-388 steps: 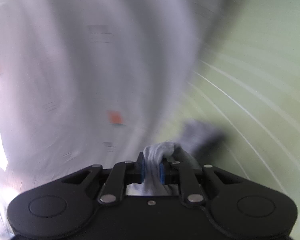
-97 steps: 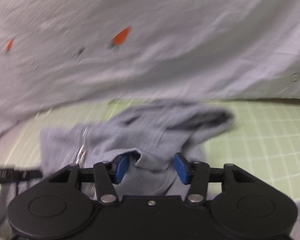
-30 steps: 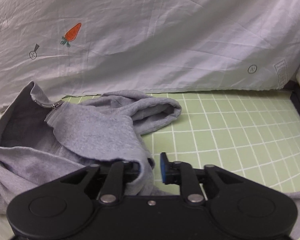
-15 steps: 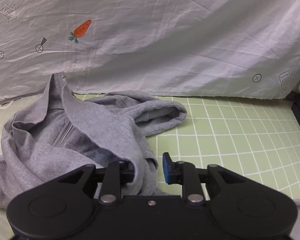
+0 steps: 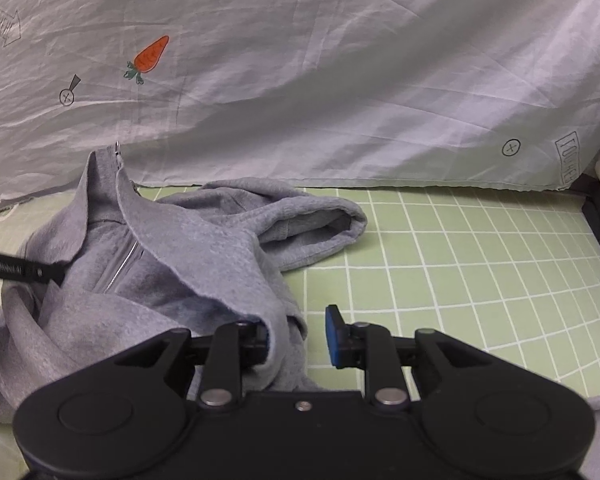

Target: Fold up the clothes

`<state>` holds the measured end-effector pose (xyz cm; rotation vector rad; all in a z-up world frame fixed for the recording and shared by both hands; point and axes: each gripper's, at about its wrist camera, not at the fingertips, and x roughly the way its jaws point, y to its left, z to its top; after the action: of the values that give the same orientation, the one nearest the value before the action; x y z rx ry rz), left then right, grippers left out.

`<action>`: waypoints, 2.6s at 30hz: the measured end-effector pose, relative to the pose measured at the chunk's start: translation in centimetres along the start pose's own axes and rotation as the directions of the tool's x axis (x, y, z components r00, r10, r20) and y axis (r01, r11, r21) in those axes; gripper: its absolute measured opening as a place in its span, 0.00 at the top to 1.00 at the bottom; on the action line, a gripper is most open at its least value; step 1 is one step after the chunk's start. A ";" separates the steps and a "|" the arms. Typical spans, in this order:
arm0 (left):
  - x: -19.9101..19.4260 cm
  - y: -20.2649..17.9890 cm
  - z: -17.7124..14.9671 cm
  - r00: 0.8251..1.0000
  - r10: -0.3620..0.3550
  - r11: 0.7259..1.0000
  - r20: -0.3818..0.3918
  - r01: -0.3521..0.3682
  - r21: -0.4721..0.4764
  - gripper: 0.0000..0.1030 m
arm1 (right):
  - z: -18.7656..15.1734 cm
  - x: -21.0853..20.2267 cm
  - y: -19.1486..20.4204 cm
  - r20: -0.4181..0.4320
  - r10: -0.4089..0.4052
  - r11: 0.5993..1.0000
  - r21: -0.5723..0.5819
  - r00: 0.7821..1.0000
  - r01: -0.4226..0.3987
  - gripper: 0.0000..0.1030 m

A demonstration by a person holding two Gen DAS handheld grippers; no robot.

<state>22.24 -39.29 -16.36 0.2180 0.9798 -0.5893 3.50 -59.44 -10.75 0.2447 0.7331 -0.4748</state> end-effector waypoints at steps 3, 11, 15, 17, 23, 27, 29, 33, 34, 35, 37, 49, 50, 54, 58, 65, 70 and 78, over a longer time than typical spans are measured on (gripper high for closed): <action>-1.1 1.2 -0.3 0.999 0.002 0.997 0.032 0.000 -0.072 0.96 | 0.1 -0.8 -0.2 0.034 0.014 1.000 0.016 0.999 -0.014 0.86; -12.4 4.5 -3.7 0.974 0.006 0.974 0.226 0.045 -0.220 0.97 | -0.2 -5.7 -0.9 0.146 0.023 0.999 0.044 0.989 -0.030 0.97; -18.6 5.6 -7.9 0.959 -0.003 0.954 0.283 0.088 -0.287 0.97 | -2.1 -10.5 -1.9 0.178 0.022 0.999 0.044 0.984 -0.030 0.97; -20.6 5.6 -10.4 0.958 0.001 0.947 0.286 0.091 -0.307 0.99 | -3.8 -12.9 -2.4 0.179 0.014 0.999 0.040 0.984 -0.022 0.97; -23.3 5.1 -18.4 0.975 0.047 0.941 0.218 0.030 -0.337 0.99 | -10.7 -18.2 -3.1 0.119 -0.013 0.999 0.036 0.993 0.009 0.98; -23.1 5.4 -23.8 0.991 0.026 0.904 0.131 0.032 -0.427 0.99 | -14.3 -19.7 -3.4 0.043 0.007 0.999 0.040 0.999 -0.009 0.99; -23.4 4.9 -25.7 0.994 0.029 0.900 0.105 0.020 -0.436 0.99 | -15.4 -20.4 -3.5 0.021 0.023 0.999 0.035 1.000 -0.024 0.99; -24.8 4.6 -28.3 0.995 0.033 0.895 0.090 0.010 -0.445 0.99 | -17.1 -22.4 -3.3 0.026 0.030 1.000 0.001 0.999 -0.030 0.99; -25.3 4.7 -28.9 0.995 0.038 0.893 0.091 0.007 -0.451 0.99 | -17.5 -22.9 -3.2 0.029 0.031 1.000 -0.006 0.999 -0.031 0.99; -25.8 4.7 -29.5 0.995 0.047 0.891 0.091 0.000 -0.454 0.99 | -17.8 -23.5 -3.1 0.034 0.035 0.999 -0.009 0.999 -0.034 0.99; -26.4 5.1 -30.4 0.995 0.065 0.887 0.082 -0.020 -0.462 0.99 | -18.3 -24.5 -3.1 0.040 0.050 0.999 -0.020 0.998 -0.049 0.99; -25.6 4.5 -32.5 0.997 0.071 0.903 0.001 -0.064 -0.425 0.93 | -19.8 -23.2 -2.7 -0.093 0.141 0.989 -0.033 0.986 -0.145 0.76; -25.7 4.1 -32.3 0.998 0.069 0.912 0.007 -0.060 -0.406 0.91 | -19.7 -23.4 -2.5 -0.077 0.151 0.987 -0.042 0.985 -0.155 0.76; -24.9 3.3 -31.5 0.999 0.038 0.934 -0.002 -0.036 -0.355 0.85 | -19.2 -23.4 -1.4 -0.063 0.193 0.977 -0.076 0.979 -0.198 0.76; -23.3 3.1 -31.6 0.998 0.027 0.941 -0.049 -0.042 -0.337 0.77 | -19.6 -21.7 0.1 -0.127 0.240 0.964 -0.088 0.962 -0.252 0.76; -20.2 4.0 -32.4 0.990 0.026 0.950 -0.138 -0.067 -0.305 0.71 | -21.2 -18.1 4.3 -0.204 0.281 0.933 -0.169 0.938 -0.317 0.65; -20.0 4.3 -32.2 0.992 -0.006 0.961 -0.130 -0.030 -0.274 0.65 | -22.0 -16.6 7.1 -0.208 0.244 0.927 -0.236 0.947 -0.290 0.61; -20.0 5.2 -32.1 0.989 -0.064 0.963 -0.132 0.027 -0.268 0.65 | -21.3 -17.5 5.9 -0.210 0.276 0.942 -0.136 0.938 -0.308 0.96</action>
<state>-6.13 -13.81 -17.90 -0.0033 1.1911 -0.4827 -17.22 -40.66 -13.72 0.2389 0.8996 -0.1048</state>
